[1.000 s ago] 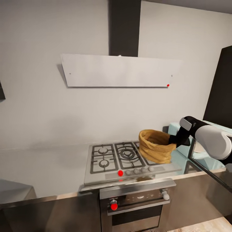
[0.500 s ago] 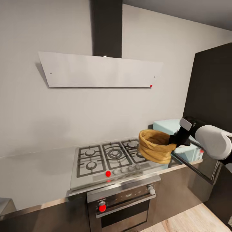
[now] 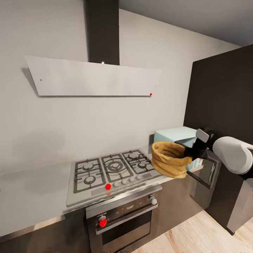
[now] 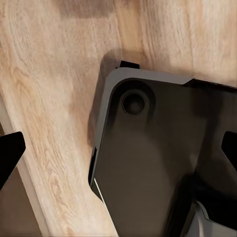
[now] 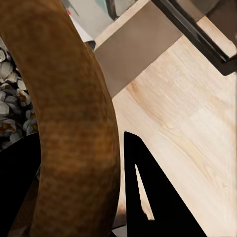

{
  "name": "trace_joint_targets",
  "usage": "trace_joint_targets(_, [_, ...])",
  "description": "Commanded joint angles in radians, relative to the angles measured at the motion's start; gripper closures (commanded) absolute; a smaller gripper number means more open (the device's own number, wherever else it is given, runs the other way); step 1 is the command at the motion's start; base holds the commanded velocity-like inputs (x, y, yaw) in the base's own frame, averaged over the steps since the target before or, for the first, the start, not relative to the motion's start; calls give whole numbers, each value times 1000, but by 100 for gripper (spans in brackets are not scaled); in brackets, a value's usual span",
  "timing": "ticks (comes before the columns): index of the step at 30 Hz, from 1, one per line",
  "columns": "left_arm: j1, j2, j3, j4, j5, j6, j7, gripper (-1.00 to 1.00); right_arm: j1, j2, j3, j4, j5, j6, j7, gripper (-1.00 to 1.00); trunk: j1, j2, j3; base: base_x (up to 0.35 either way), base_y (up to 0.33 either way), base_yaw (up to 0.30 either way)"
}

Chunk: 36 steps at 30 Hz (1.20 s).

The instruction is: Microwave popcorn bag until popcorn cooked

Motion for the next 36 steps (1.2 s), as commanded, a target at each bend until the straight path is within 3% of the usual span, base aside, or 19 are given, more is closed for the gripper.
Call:
trace_joint_targets(1, [0,0,5,-2,0,5,-1,-100,-1,1,-9,2,2,-1,-6,100,0,0,0,-56,0,-11])
trace_joint_targets(10, [0,0,5,-2,0,5,0,-100,1,2,-9,18,3,-3,-3,100,0,0,-1,-10,0,-1])
trace_joint_targets(29, [0,0,5,-2,0,5,-1,-100,1,2,-9,19,2,-4,-2,100,0,0,-1,-218,-129,-1])
trace_joint_targets(36, [0,0,5,-2,0,5,-1,-100,1,2,-9,19,1,-4,-2,100,0,0,-1,-223,-144,-156])
